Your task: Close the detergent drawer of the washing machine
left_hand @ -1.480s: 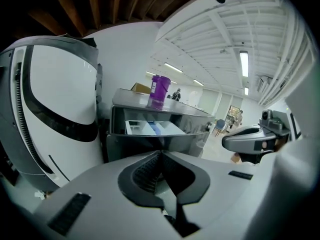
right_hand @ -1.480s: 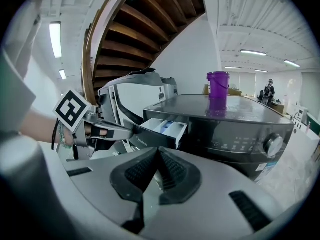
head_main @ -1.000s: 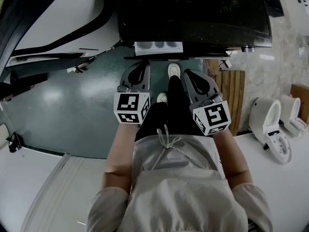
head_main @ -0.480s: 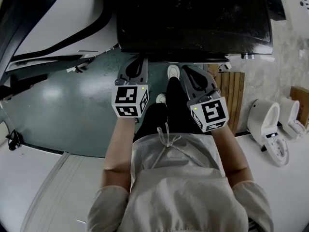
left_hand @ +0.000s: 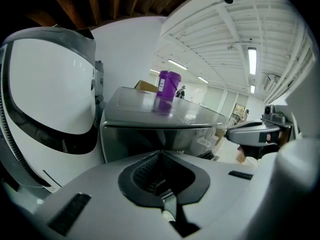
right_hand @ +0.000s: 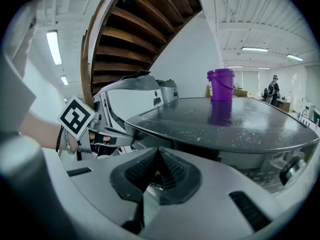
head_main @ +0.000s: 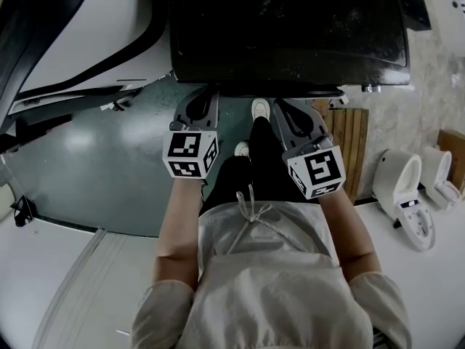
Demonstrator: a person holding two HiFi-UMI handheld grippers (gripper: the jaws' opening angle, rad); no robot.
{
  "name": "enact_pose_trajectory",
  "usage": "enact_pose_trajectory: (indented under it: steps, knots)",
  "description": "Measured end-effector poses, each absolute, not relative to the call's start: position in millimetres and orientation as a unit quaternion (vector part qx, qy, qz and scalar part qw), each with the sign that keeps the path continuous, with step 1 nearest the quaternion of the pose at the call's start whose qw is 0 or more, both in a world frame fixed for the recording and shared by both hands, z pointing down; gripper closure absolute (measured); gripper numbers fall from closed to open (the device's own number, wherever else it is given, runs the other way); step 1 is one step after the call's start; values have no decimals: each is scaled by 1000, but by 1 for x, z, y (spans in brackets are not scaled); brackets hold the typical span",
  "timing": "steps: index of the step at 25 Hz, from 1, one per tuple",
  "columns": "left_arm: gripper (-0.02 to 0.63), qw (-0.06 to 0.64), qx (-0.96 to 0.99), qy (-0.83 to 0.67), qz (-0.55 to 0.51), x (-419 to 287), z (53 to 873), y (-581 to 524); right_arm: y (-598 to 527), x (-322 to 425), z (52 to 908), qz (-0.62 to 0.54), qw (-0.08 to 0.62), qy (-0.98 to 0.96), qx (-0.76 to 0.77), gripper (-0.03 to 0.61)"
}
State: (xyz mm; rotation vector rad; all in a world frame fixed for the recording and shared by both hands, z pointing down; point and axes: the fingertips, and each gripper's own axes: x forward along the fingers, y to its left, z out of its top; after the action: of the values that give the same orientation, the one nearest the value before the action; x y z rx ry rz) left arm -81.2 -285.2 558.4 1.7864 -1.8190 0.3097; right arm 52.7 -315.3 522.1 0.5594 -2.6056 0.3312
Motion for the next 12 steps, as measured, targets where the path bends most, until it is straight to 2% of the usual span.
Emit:
enact_pose_trajectory:
  steps: [9, 12]
  knots:
    - [597, 262, 686, -659, 161, -78, 567, -290, -314, 64, 521, 117, 231, -943, 207, 572]
    - [597, 285, 679, -665, 128, -79, 566, -290, -314, 67, 519, 116, 228, -943, 214, 572]
